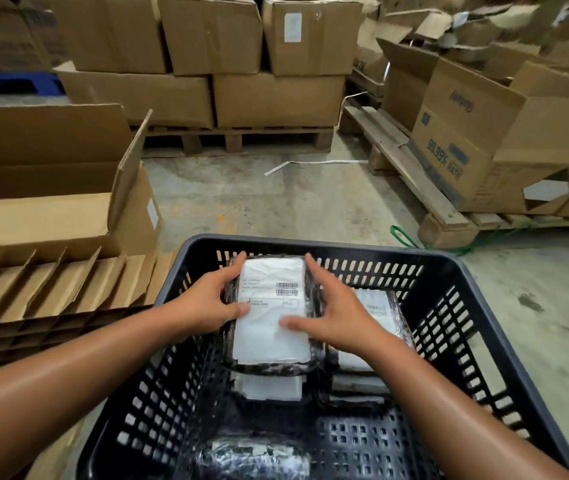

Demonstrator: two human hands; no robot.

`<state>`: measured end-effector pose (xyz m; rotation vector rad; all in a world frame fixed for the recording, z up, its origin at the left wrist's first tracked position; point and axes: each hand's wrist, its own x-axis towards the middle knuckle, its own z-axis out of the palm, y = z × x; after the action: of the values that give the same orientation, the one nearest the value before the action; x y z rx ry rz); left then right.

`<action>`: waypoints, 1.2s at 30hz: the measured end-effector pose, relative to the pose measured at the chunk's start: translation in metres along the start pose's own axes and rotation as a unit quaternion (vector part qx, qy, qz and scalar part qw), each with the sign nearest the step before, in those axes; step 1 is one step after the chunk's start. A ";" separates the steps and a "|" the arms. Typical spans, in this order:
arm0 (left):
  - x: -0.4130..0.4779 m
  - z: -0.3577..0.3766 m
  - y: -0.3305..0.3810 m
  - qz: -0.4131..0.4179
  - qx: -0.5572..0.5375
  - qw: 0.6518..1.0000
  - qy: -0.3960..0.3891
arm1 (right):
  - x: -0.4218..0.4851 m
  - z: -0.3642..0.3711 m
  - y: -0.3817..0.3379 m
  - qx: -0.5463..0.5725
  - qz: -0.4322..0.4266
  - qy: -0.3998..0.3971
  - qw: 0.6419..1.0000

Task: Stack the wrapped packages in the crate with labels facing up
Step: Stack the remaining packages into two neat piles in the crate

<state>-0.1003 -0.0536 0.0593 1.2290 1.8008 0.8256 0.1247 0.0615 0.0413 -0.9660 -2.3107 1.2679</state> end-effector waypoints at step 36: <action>0.017 0.053 -0.054 -0.091 0.337 0.926 -0.146 | 0.011 0.060 0.014 -0.369 0.039 -0.239 0.897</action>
<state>-0.0810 -0.0505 -0.0159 1.4729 1.9654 -0.1172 0.0882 0.0380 -0.0030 -1.0433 -3.2917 0.6722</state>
